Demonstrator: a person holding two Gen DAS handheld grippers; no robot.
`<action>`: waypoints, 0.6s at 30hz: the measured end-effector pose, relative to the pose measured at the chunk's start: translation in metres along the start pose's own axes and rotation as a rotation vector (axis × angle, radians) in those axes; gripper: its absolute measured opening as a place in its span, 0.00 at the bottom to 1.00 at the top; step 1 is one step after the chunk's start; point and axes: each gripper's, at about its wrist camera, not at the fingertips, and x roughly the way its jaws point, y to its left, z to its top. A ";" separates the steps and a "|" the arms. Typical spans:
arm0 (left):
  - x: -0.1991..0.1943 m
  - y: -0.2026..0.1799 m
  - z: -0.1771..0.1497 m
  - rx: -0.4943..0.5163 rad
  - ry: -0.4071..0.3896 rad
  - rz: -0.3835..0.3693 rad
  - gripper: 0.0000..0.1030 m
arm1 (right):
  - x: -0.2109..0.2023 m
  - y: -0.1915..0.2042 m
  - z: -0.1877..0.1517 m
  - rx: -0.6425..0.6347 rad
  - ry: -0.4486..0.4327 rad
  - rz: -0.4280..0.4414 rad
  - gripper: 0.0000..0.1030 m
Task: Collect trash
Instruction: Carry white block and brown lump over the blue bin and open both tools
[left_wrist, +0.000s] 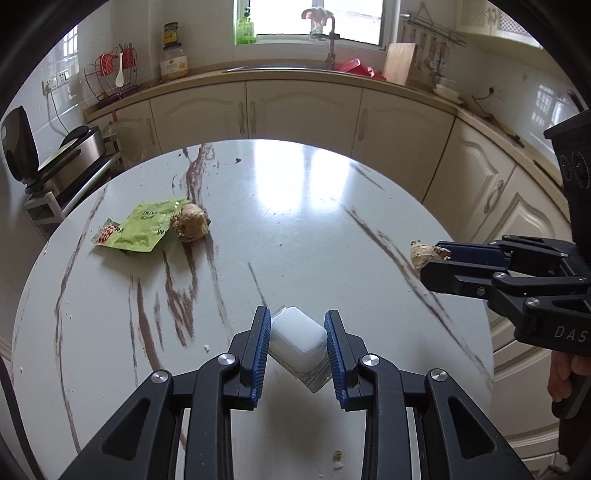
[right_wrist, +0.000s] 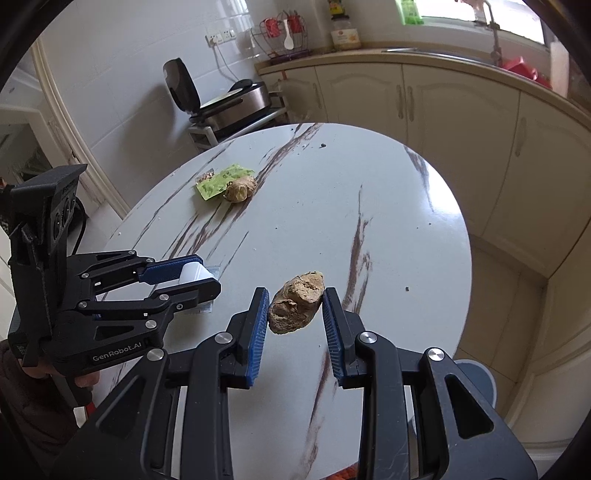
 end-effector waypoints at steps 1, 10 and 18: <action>-0.005 -0.005 0.002 0.003 -0.007 -0.009 0.25 | -0.005 0.000 -0.001 0.003 -0.007 0.002 0.27; -0.032 -0.105 0.031 0.149 -0.054 -0.071 0.25 | -0.073 -0.050 -0.020 0.080 -0.115 -0.038 0.27; 0.009 -0.232 0.056 0.327 0.011 -0.174 0.25 | -0.122 -0.151 -0.073 0.223 -0.140 -0.208 0.27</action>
